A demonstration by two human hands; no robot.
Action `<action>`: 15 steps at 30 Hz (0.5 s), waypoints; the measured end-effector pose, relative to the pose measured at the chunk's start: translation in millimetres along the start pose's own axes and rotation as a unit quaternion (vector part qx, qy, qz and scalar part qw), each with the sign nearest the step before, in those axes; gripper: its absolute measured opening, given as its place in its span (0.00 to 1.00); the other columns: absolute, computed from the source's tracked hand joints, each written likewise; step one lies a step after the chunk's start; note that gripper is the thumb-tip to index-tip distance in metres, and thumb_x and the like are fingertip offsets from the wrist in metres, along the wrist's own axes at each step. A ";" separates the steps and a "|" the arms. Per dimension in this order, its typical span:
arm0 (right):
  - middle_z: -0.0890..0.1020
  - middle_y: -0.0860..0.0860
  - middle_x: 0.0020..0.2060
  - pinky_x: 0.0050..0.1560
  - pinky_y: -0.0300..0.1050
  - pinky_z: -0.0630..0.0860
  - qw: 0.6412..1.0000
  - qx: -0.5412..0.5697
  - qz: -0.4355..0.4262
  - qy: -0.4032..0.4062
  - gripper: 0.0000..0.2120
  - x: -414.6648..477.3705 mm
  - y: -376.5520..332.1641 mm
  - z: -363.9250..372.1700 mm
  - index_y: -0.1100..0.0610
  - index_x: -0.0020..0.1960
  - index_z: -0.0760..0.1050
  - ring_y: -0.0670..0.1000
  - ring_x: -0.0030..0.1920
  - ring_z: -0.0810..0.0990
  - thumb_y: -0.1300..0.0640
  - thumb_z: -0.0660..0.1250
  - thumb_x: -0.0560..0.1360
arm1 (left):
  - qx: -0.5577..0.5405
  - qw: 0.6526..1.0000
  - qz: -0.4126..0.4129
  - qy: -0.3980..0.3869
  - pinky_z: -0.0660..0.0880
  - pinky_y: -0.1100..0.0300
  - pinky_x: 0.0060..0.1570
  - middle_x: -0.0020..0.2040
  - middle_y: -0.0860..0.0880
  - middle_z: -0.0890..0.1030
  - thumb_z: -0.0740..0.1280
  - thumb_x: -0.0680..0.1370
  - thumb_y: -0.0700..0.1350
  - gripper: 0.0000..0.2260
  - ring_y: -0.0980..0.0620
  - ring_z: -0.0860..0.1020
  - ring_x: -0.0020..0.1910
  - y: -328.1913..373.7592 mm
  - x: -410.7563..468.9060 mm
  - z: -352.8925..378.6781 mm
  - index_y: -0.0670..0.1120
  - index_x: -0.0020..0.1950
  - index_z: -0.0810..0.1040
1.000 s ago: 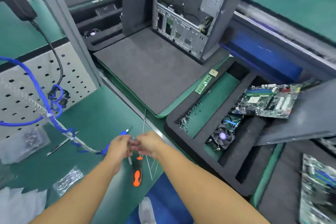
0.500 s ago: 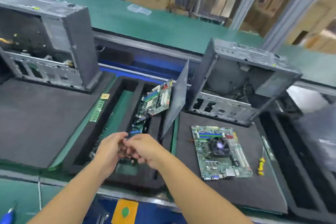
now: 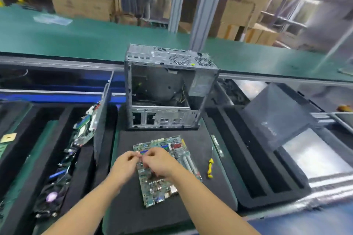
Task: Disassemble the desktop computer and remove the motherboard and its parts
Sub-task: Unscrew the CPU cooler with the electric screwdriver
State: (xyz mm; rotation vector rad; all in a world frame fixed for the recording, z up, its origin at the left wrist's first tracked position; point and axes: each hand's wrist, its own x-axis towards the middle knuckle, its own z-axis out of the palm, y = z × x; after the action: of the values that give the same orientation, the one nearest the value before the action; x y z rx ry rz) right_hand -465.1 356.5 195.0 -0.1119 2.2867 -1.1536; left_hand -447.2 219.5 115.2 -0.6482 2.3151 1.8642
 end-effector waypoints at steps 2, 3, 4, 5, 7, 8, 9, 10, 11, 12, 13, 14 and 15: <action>0.80 0.52 0.46 0.48 0.44 0.74 0.998 -0.056 -0.010 0.003 0.09 12.6 12.1 -14.1 0.54 0.53 0.77 0.52 0.46 0.77 0.55 0.65 0.74 | 0.042 0.998 -0.020 0.030 0.74 0.52 0.57 0.55 0.45 0.81 0.65 0.79 0.38 0.05 0.45 0.79 0.55 -4.1 11.7 19.9 0.45 0.52 0.79; 0.79 0.54 0.54 0.57 0.46 0.73 0.995 -0.099 -0.011 0.004 0.15 20.3 18.5 -20.5 0.55 0.60 0.75 0.54 0.55 0.77 0.54 0.66 0.75 | 0.057 0.997 -0.038 0.045 0.73 0.53 0.55 0.57 0.44 0.80 0.66 0.78 0.40 0.06 0.45 0.77 0.55 -6.7 17.0 27.5 0.45 0.54 0.79; 0.76 0.56 0.62 0.65 0.49 0.70 0.989 -0.149 -0.009 0.005 0.21 28.2 25.1 -25.9 0.54 0.66 0.72 0.57 0.63 0.73 0.51 0.66 0.74 | 0.065 0.994 -0.062 0.056 0.72 0.54 0.52 0.58 0.43 0.78 0.67 0.78 0.42 0.09 0.45 0.76 0.54 -8.4 20.8 34.8 0.44 0.57 0.78; 0.70 0.58 0.67 0.70 0.52 0.66 0.981 -0.193 -0.005 0.002 0.28 35.1 30.9 -30.6 0.52 0.72 0.67 0.60 0.68 0.67 0.49 0.67 0.74 | 0.064 0.992 -0.089 0.062 0.72 0.54 0.50 0.57 0.42 0.78 0.67 0.78 0.46 0.12 0.44 0.76 0.53 -10.3 24.0 40.4 0.43 0.59 0.77; 0.60 0.57 0.73 0.72 0.58 0.62 0.968 -0.251 -0.014 -0.012 0.36 47.4 42.4 -37.7 0.47 0.76 0.57 0.63 0.72 0.59 0.46 0.68 0.72 | 0.026 0.989 -0.135 0.057 0.71 0.52 0.48 0.53 0.41 0.79 0.66 0.77 0.50 0.18 0.42 0.77 0.51 -13.5 30.8 50.6 0.41 0.62 0.76; 0.56 0.56 0.76 0.73 0.60 0.60 0.961 -0.273 -0.025 -0.024 0.39 53.0 48.0 -39.9 0.45 0.78 0.54 0.64 0.74 0.57 0.46 0.70 0.72 | 0.001 0.986 -0.156 0.051 0.71 0.51 0.51 0.56 0.40 0.79 0.65 0.78 0.50 0.20 0.41 0.77 0.54 -15.5 34.3 54.7 0.39 0.66 0.74; 0.52 0.54 0.78 0.73 0.61 0.59 0.955 -0.294 -0.033 -0.037 0.42 57.9 52.9 -41.1 0.43 0.78 0.50 0.64 0.75 0.55 0.47 0.71 0.72 | -0.018 0.983 -0.175 0.046 0.69 0.49 0.54 0.62 0.40 0.77 0.65 0.80 0.49 0.22 0.40 0.75 0.59 -17.5 37.4 58.3 0.39 0.71 0.70; 0.49 0.52 0.79 0.73 0.63 0.58 0.947 -0.314 -0.036 -0.053 0.45 63.3 57.8 -41.3 0.42 0.79 0.47 0.64 0.76 0.54 0.47 0.72 0.72 | -0.028 0.980 -0.190 0.043 0.68 0.48 0.57 0.67 0.40 0.74 0.64 0.81 0.49 0.24 0.40 0.73 0.64 -20.4 40.7 61.0 0.39 0.73 0.67; 0.45 0.51 0.80 0.73 0.65 0.56 0.939 -0.333 -0.038 -0.069 0.47 67.3 61.2 -41.0 0.41 0.79 0.45 0.65 0.77 0.52 0.47 0.73 0.72 | -0.032 0.978 -0.201 0.045 0.66 0.47 0.58 0.69 0.40 0.73 0.63 0.81 0.50 0.24 0.40 0.72 0.66 -23.2 43.6 62.7 0.40 0.74 0.67; 0.44 0.49 0.80 0.73 0.66 0.55 0.932 -0.351 -0.039 -0.082 0.48 71.9 64.4 -39.9 0.41 0.79 0.44 0.65 0.77 0.51 0.47 0.74 0.72 | -0.036 0.976 -0.209 0.050 0.66 0.48 0.57 0.69 0.41 0.73 0.63 0.81 0.51 0.23 0.40 0.72 0.66 -24.3 45.4 63.8 0.40 0.72 0.69; 0.44 0.49 0.80 0.73 0.68 0.54 0.925 -0.366 -0.041 -0.088 0.48 76.3 67.1 -38.7 0.41 0.80 0.44 0.65 0.77 0.52 0.48 0.74 0.72 | -0.044 0.974 -0.214 0.056 0.66 0.48 0.56 0.65 0.41 0.75 0.63 0.80 0.51 0.20 0.41 0.73 0.63 -25.8 47.6 63.6 0.41 0.68 0.72; 0.47 0.50 0.80 0.73 0.68 0.55 0.921 -0.376 -0.045 -0.088 0.48 80.6 69.7 -36.4 0.42 0.80 0.44 0.65 0.77 0.52 0.48 0.74 0.73 | -0.053 0.973 -0.216 0.058 0.66 0.48 0.55 0.61 0.42 0.77 0.63 0.80 0.52 0.17 0.42 0.74 0.59 -26.3 48.0 63.2 0.42 0.62 0.76; 0.50 0.51 0.80 0.73 0.68 0.56 0.919 -0.382 -0.050 -0.084 0.48 84.2 71.4 -34.1 0.43 0.80 0.45 0.65 0.77 0.53 0.48 0.74 0.73 | -0.063 0.972 -0.220 0.059 0.66 0.48 0.55 0.57 0.44 0.78 0.63 0.79 0.51 0.14 0.42 0.75 0.56 -27.3 49.1 62.1 0.43 0.58 0.77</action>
State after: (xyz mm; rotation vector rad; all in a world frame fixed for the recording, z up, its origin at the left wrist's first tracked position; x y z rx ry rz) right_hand -540.8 398.7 118.5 -0.6018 2.4594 -0.2137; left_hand -492.6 261.3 58.6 -1.2052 1.9129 1.8041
